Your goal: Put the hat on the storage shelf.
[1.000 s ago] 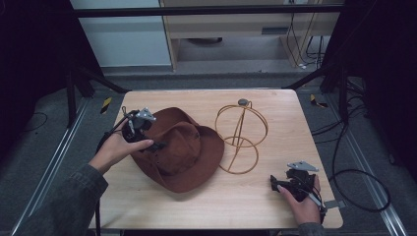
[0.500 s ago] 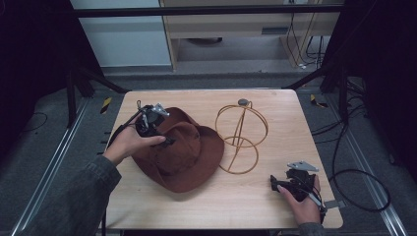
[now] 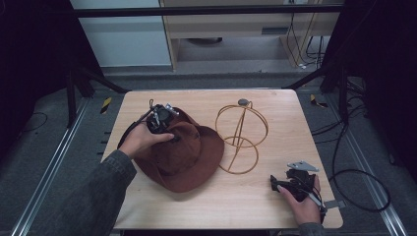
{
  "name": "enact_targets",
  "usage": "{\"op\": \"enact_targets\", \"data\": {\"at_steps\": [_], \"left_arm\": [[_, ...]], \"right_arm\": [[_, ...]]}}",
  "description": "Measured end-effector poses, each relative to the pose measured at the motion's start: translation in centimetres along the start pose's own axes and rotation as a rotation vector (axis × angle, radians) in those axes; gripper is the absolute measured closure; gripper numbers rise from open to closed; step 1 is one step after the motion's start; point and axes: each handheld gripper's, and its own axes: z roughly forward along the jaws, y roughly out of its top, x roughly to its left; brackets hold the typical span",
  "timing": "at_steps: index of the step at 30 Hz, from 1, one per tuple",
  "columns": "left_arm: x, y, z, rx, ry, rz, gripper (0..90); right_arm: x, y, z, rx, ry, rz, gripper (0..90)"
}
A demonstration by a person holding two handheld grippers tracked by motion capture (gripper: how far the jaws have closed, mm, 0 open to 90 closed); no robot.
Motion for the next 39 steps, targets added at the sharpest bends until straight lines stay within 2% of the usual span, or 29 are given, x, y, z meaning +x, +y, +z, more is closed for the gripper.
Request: {"op": "enact_targets", "data": {"at_steps": [4,7,10,11,15,17,22,25,28,33,39], "left_arm": [[0.3,-0.2,0.2,0.016,-0.007,-0.014,35.3],[0.3,-0.2,0.4,0.031,-0.019,-0.008,45.9],[0.3,-0.1,0.6,0.044,-0.024,-0.003,51.0],[0.3,-0.1,0.8,0.049,-0.026,-0.002,57.3],[0.2,0.0,1.1,0.069,-0.036,0.000,67.5],[0.2,-0.1,1.1,0.068,-0.037,0.004,69.8],[0.3,-0.8,0.9,0.037,-0.041,0.001,84.2],[0.3,-1.1,0.7,0.019,-0.024,-0.009,87.5],[0.0,-1.1,0.5,0.016,-0.002,0.009,88.3],[0.1,-1.4,-0.1,0.002,0.010,-0.008,88.6],[0.4,-2.3,-2.5,-0.060,0.030,-0.022,88.7]], "right_arm": [[0.0,0.0,0.0,0.000,0.000,0.000,0.6],[0.0,0.0,0.0,0.000,0.000,0.001,0.5],[0.0,0.0,0.0,0.000,0.000,0.000,0.6],[0.0,0.0,0.0,0.000,0.000,0.000,0.5],[0.0,0.0,0.0,0.000,0.000,0.001,0.6],[0.0,0.0,0.0,0.000,0.000,0.000,0.5],[0.0,0.0,0.0,-0.001,0.000,0.000,0.6],[0.0,0.0,0.0,0.000,0.000,0.001,0.6],[0.0,0.0,0.0,-0.002,0.001,0.001,0.7],[0.0,0.0,0.0,-0.003,0.003,0.004,0.7],[0.0,0.0,0.0,-0.003,0.004,0.004,0.7]]}}
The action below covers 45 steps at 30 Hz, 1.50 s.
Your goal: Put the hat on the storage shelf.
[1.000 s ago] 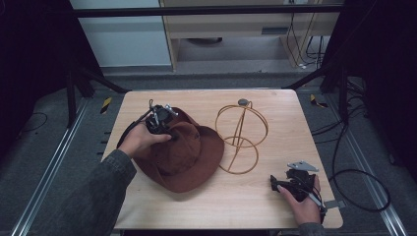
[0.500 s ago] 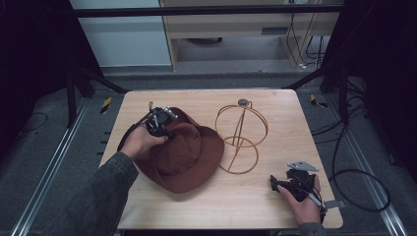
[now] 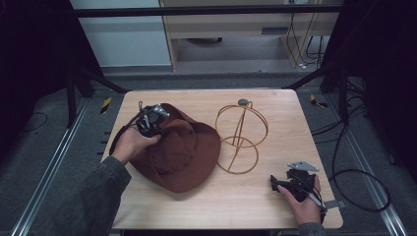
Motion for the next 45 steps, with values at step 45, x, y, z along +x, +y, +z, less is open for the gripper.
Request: {"op": "enact_targets", "data": {"at_steps": [45], "left_arm": [[-2.2,-3.1,-12.4,-0.211,0.011,0.068,88.6]], "right_arm": [[-0.2,0.0,0.1,-0.001,0.001,-0.007,0.7]]}}
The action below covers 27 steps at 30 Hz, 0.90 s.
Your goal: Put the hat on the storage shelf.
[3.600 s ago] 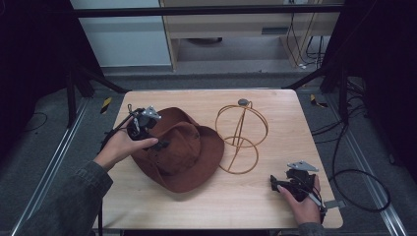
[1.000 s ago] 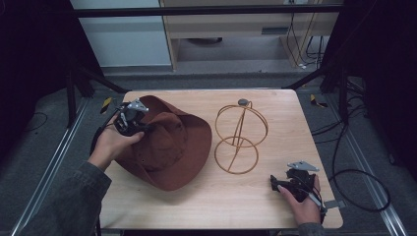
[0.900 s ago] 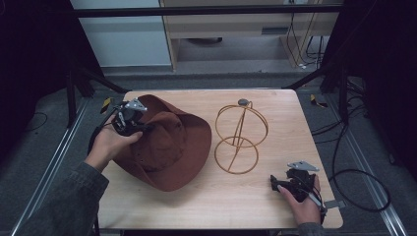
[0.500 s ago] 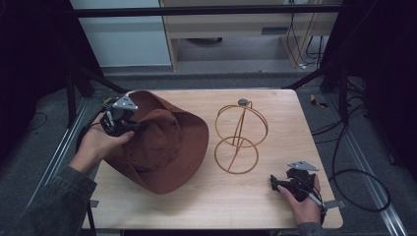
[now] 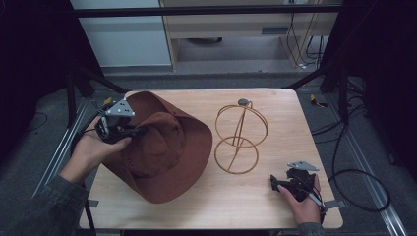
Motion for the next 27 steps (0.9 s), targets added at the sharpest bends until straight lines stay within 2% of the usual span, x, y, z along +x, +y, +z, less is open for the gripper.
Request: {"op": "enact_targets", "data": {"at_steps": [6,14,23,27], "left_arm": [[0.0,-1.1,-1.7,-0.030,0.002,-0.023,88.6],[0.1,-1.2,-3.4,-0.052,0.011,-0.019,88.6],[0.1,-0.3,-4.8,-0.120,0.009,-0.022,88.7],[-0.3,0.4,-5.2,-0.134,-0.004,0.003,88.7]], "right_arm": [[0.0,0.0,0.0,0.000,0.000,0.003,0.7],[0.0,0.0,0.0,0.001,0.000,0.004,0.7],[0.0,0.0,0.0,0.002,-0.001,0.003,0.7],[0.0,0.0,0.0,0.002,-0.002,0.003,0.6]]}}
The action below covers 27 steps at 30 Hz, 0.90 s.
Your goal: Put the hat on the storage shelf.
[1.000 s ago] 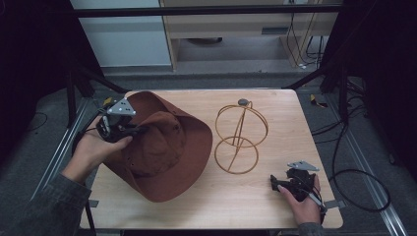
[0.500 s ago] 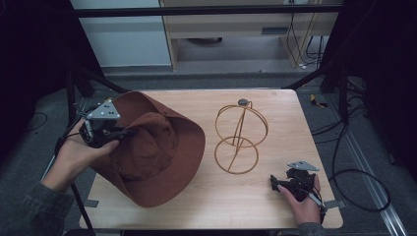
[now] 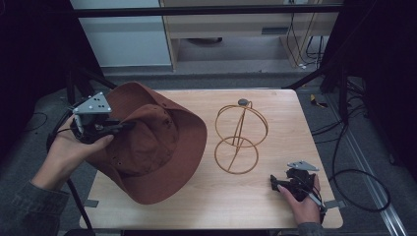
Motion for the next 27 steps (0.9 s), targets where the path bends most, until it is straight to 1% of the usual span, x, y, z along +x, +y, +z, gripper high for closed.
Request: {"op": "enact_targets", "data": {"at_steps": [2,4,7,9,10,18,22,23,24,25,27], "left_arm": [[-0.2,0.5,0.0,0.000,-0.007,0.014,88.7],[-0.3,0.8,-0.1,-0.002,-0.012,0.015,88.8],[-0.7,2.1,-0.3,-0.014,-0.018,0.034,88.7],[-0.8,2.4,-0.3,-0.015,-0.016,0.039,88.7],[-1.1,3.0,-0.3,-0.017,-0.015,0.052,88.7],[-2.0,4.4,-0.4,-0.040,-0.034,0.060,88.7],[-2.7,5.6,-0.2,-0.051,-0.045,0.081,88.7],[-3.0,6.0,-0.1,-0.052,-0.045,0.093,88.7],[-3.0,6.0,-0.1,-0.052,-0.045,0.093,88.7],[-3.3,6.5,0.0,-0.061,-0.053,0.101,88.7],[-3.5,6.8,0.1,-0.072,-0.063,0.101,88.7]], "right_arm": [[0.0,0.0,0.0,0.000,0.000,0.000,0.6],[0.0,0.0,0.0,0.000,0.000,-0.001,0.6],[0.0,0.0,0.0,0.000,0.000,-0.001,0.7],[0.0,0.0,0.0,0.000,0.000,0.000,0.6],[0.0,0.0,0.0,0.000,0.000,0.000,0.6],[0.0,0.0,0.0,0.000,0.000,0.000,0.6],[0.0,0.0,0.0,0.000,0.000,0.000,0.6],[0.0,0.0,0.0,0.000,0.000,0.000,0.7],[0.0,0.0,0.0,0.000,0.000,0.000,0.7],[0.0,0.0,0.0,0.000,0.000,0.000,0.7],[0.0,0.0,0.0,0.000,0.000,0.000,0.7]]}}
